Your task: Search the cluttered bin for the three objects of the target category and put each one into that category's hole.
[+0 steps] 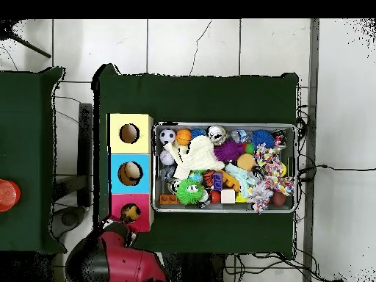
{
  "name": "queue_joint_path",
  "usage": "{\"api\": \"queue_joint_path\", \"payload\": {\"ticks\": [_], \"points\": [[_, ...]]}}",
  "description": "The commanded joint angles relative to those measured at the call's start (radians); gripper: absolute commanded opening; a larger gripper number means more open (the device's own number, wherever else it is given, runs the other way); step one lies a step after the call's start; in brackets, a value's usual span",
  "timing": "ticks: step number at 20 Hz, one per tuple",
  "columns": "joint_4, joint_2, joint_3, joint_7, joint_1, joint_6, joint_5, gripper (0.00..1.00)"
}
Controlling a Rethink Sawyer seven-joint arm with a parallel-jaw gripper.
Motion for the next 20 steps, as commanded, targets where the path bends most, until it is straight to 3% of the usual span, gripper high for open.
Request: {"api": "queue_joint_path", "payload": {"ticks": [1, 20], "points": [[-0.045, 0.037, 0.003, 0.224, 0.011, 0.017, 0.074, 0.00], [-0.043, -0.005, -0.015, 0.184, 0.003, 0.076, 0.071, 0.00]]}}
